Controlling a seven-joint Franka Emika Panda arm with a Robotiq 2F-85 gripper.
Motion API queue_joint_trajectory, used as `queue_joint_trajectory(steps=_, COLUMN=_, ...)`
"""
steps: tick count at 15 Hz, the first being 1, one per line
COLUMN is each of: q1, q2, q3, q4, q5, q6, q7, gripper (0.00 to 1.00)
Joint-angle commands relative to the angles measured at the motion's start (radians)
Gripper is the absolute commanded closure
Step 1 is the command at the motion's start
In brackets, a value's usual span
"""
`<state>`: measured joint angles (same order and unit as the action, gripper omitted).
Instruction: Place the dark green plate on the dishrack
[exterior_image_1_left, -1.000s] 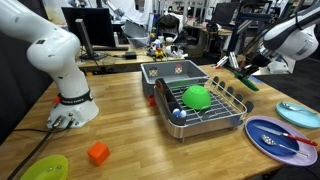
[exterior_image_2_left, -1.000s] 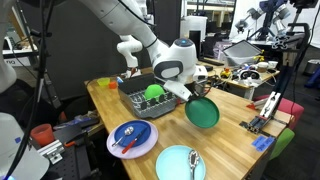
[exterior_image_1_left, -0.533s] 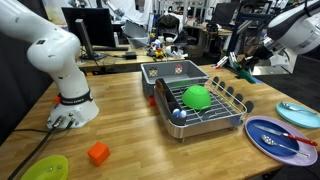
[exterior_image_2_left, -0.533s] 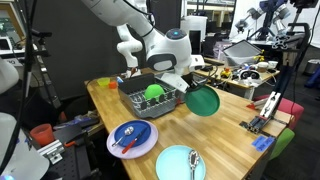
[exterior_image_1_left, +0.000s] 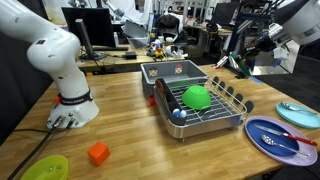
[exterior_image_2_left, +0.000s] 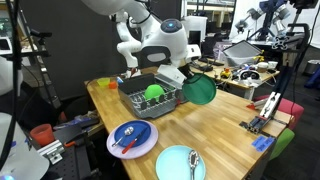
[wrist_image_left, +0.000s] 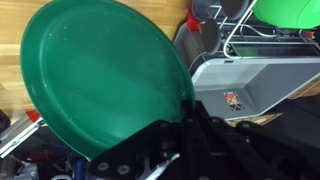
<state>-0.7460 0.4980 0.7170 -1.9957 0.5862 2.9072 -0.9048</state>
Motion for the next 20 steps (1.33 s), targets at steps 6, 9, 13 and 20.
queue_joint_trajectory(steps=6, q1=-0.040, q2=-0.006, q3=0.045, q4=-0.020, q5=0.025, q6=-0.017, q7=-0.042, gripper=0.94)
queue_joint_trajectory(steps=9, q1=-0.041, q2=-0.006, q3=0.047, q4=-0.021, q5=0.025, q6=-0.017, q7=-0.042, gripper=0.94)
queue_joint_trajectory(steps=13, q1=-0.073, q2=0.016, q3=0.114, q4=-0.009, q5=0.108, q6=-0.054, q7=-0.035, gripper=0.99)
queue_joint_trajectory(steps=20, q1=-0.140, q2=0.023, q3=0.274, q4=-0.006, q5=0.447, q6=-0.001, q7=-0.070, gripper=0.99)
